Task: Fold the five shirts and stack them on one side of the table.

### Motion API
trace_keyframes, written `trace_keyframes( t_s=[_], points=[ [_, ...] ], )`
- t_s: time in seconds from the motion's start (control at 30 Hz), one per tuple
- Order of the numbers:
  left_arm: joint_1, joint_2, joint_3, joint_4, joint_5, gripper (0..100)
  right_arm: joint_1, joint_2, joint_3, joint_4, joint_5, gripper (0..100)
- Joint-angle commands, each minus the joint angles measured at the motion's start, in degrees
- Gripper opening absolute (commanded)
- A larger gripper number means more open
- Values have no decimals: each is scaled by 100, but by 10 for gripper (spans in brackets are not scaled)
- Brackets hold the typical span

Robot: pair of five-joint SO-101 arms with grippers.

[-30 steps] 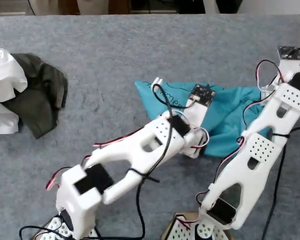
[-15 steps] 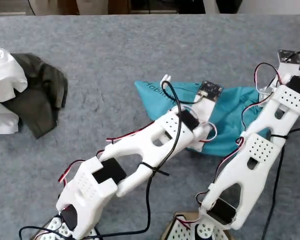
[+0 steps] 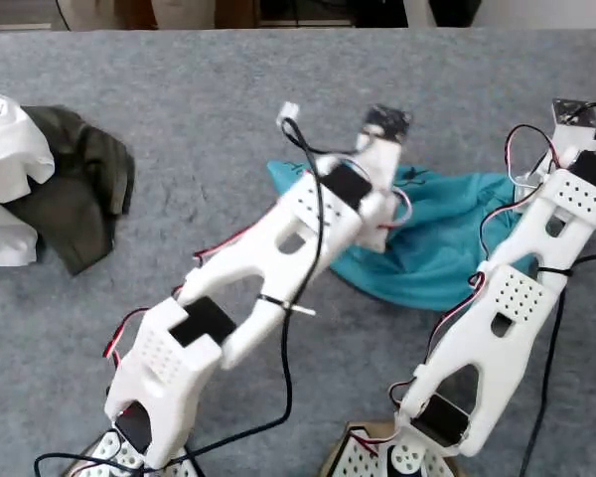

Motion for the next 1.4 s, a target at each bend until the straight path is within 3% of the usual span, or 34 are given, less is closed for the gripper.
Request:
trace_keyframes(
  t_s=[0.0,0.27,0.47,0.63,1.07,1.37],
  points=[
    [-404,-84,-782,457,18,18,31,-664,-215,325,-70,2],
    [-563,-84,-1873,1327,0,18,-66,-2404,-207,756,79,2],
    [-563,-84,-3727,2470,-334,18,-57,-4101,-198,765,88,2],
    [-879,-611,-4422,2479,-352,18,-92,-5429,-180,747,88,2],
    [-1741,-4136,-2277,2479,-800,18,-48,-8374,-163,519,97,2],
    [-1785,-7029,-325,2479,-1266,18,-48,-9956,-145,-220,88,2]
  ],
)
